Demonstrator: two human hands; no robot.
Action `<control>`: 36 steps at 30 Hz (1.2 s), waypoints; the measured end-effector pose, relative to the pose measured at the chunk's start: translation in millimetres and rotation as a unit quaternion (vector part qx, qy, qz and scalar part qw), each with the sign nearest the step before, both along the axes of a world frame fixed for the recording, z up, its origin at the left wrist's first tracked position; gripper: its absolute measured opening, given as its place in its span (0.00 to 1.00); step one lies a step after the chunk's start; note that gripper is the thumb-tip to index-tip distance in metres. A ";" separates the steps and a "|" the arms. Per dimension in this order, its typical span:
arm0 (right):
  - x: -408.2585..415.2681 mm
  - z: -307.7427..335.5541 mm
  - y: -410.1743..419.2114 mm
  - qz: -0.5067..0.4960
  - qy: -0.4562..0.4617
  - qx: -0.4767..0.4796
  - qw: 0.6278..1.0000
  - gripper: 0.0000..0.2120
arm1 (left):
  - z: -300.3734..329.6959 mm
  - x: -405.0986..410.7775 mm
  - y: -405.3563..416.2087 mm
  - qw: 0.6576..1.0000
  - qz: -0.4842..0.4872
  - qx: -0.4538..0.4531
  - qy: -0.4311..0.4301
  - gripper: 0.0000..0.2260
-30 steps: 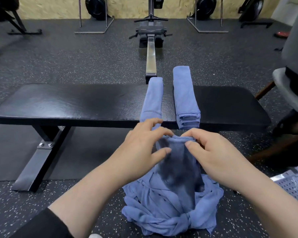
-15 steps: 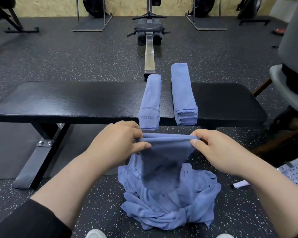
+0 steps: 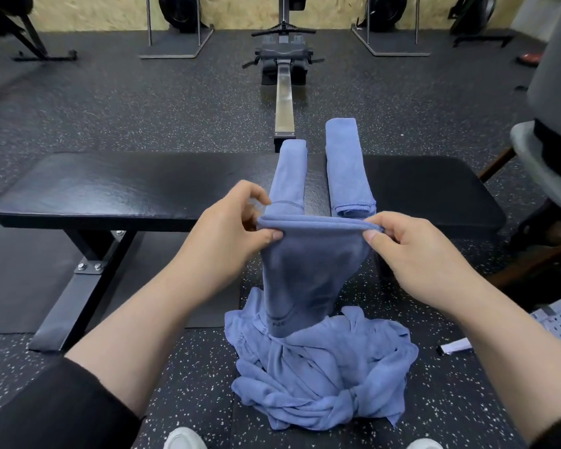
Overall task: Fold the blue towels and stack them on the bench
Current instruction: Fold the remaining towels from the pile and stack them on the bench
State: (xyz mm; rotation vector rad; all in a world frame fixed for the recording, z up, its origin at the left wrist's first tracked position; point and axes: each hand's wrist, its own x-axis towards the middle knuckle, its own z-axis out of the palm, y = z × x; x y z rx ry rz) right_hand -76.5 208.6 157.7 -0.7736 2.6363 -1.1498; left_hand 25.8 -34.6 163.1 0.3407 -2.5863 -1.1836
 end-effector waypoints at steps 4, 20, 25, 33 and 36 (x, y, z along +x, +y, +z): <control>5.1 7.1 -1.5 -0.001 0.007 -0.035 0.999 0.09 | 9.6 2.7 0.2 1.000 0.004 -0.023 -0.016 0.03; 36.0 25.7 -4.4 -0.084 -0.095 -0.232 0.964 0.13 | 25.4 24.9 33.4 0.985 0.059 0.150 0.064 0.12; 38.0 14.3 -14.0 -0.127 -0.103 -0.236 0.958 0.18 | 14.4 18.0 47.5 0.973 0.154 0.148 0.091 0.13; 43.5 4.9 -34.1 -0.138 -0.115 -0.271 0.946 0.10 | 8.4 7.4 83.7 0.978 0.146 0.082 0.121 0.13; 48.4 4.2 -42.1 -0.107 -0.117 -0.274 0.948 0.11 | 1.9 1.5 91.1 0.980 0.130 0.078 0.128 0.10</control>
